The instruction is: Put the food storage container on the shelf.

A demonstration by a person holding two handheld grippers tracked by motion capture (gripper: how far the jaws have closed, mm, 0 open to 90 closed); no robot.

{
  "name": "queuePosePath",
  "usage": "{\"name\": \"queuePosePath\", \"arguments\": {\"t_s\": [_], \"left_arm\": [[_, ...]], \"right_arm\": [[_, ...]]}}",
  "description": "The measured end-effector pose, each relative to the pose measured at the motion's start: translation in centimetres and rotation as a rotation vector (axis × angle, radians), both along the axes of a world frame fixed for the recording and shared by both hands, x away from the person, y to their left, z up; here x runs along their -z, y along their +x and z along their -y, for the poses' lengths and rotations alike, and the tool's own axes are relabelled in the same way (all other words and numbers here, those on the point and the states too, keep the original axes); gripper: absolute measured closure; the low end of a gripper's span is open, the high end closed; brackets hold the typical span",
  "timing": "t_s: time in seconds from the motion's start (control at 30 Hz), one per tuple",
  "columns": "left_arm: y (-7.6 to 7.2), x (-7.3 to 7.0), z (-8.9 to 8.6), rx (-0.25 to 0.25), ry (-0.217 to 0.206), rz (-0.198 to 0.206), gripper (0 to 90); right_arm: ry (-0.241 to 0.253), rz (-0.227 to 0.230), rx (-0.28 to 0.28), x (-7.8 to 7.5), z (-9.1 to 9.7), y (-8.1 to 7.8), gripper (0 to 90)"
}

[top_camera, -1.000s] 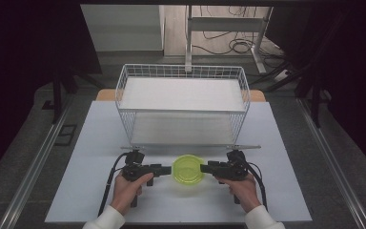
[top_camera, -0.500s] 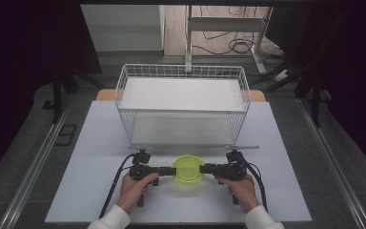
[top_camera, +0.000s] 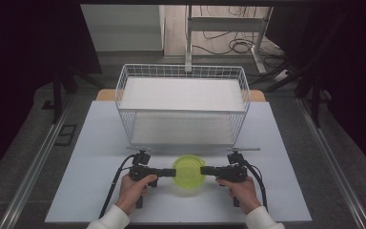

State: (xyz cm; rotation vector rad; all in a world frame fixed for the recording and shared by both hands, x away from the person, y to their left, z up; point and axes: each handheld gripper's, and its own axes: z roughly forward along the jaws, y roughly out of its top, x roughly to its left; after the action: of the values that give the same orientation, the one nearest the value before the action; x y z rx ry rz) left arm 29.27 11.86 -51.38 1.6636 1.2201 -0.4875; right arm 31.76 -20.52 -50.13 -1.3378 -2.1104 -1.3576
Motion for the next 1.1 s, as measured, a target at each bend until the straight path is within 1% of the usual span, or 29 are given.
{"name": "queuePosePath", "arguments": {"t_s": [0.1, 0.2, 0.27, 0.3, 0.33, 0.37, 0.4, 0.47, 0.57, 0.6, 0.63, 0.67, 0.7, 0.73, 0.77, 0.8, 0.9, 1.1], "left_arm": [[-0.1, -0.2, -0.1, 0.001, -0.023, 0.002, 82.7], [-0.2, -0.5, -0.1, -0.004, -0.031, 0.008, 82.7], [-0.6, -0.8, -0.1, -0.017, -0.036, 0.025, 82.8], [-0.7, -1.1, -0.1, -0.021, -0.038, 0.035, 82.8], [-1.0, -1.6, -0.2, -0.02, -0.037, 0.054, 82.9], [-1.0, -1.6, -0.2, -0.02, -0.037, 0.054, 82.8], [-1.2, -2.1, -0.2, -0.019, -0.034, 0.075, 82.9], [-1.3, -2.2, -0.2, -0.02, -0.034, 0.082, 82.9], [-1.5, -2.9, -0.2, -0.015, -0.036, 0.102, 82.9], [-1.6, -3.2, -0.3, -0.01, -0.04, 0.11, 82.9], [-1.6, -3.2, -0.3, -0.01, -0.04, 0.11, 82.9], [-1.6, -3.3, -0.3, -0.008, -0.045, 0.112, 82.9], [-1.6, -3.4, -0.4, -0.007, -0.049, 0.114, 82.9], [-1.6, -3.5, -0.5, -0.004, -0.054, 0.117, 82.8], [-1.6, -3.5, -0.5, -0.004, -0.054, 0.117, 82.8], [-1.7, -3.8, -0.5, -0.001, -0.053, 0.127, 82.8], [-1.7, -4.0, -0.5, -0.003, -0.056, 0.13, 82.8], [-1.9, -4.6, -0.6, -0.003, -0.054, 0.144, 82.8]], "right_arm": [[0.017, 0.015, -0.004, -0.4, 0.2, -0.1, 80.1], [0.024, 0.025, -0.005, -0.6, 0.2, -0.3, 80.1], [0.036, 0.042, -0.008, -1.1, 0.3, -0.5, 80.2], [0.036, 0.042, -0.008, -1.1, 0.3, -0.5, 80.2], [0.042, 0.059, -0.011, -1.6, 0.3, -0.7, 80.2], [0.042, 0.059, -0.011, -1.6, 0.3, -0.7, 80.2], [0.05, 0.075, -0.016, -2.0, 0.3, -1.0, 80.2], [0.054, 0.083, -0.017, -2.2, 0.4, -1.1, 80.3], [0.063, 0.104, -0.022, -2.8, 0.4, -1.4, 80.3], [0.063, 0.121, -0.025, -3.2, 0.4, -1.6, 80.3], [0.063, 0.121, -0.025, -3.2, 0.4, -1.6, 80.3], [0.064, 0.134, -0.028, -3.6, 0.4, -1.8, 80.3], [0.064, 0.134, -0.028, -3.6, 0.4, -1.8, 80.3], [0.069, 0.144, -0.032, -3.9, 0.4, -1.9, 80.4], [0.069, 0.144, -0.032, -3.9, 0.4, -1.9, 80.4], [0.074, 0.152, -0.033, -4.1, 0.4, -2.1, 80.4], [0.077, 0.156, -0.033, -4.3, 0.4, -2.1, 80.5], [0.078, 0.181, -0.037, -5.0, 0.3, -2.3, 80.5]]}}
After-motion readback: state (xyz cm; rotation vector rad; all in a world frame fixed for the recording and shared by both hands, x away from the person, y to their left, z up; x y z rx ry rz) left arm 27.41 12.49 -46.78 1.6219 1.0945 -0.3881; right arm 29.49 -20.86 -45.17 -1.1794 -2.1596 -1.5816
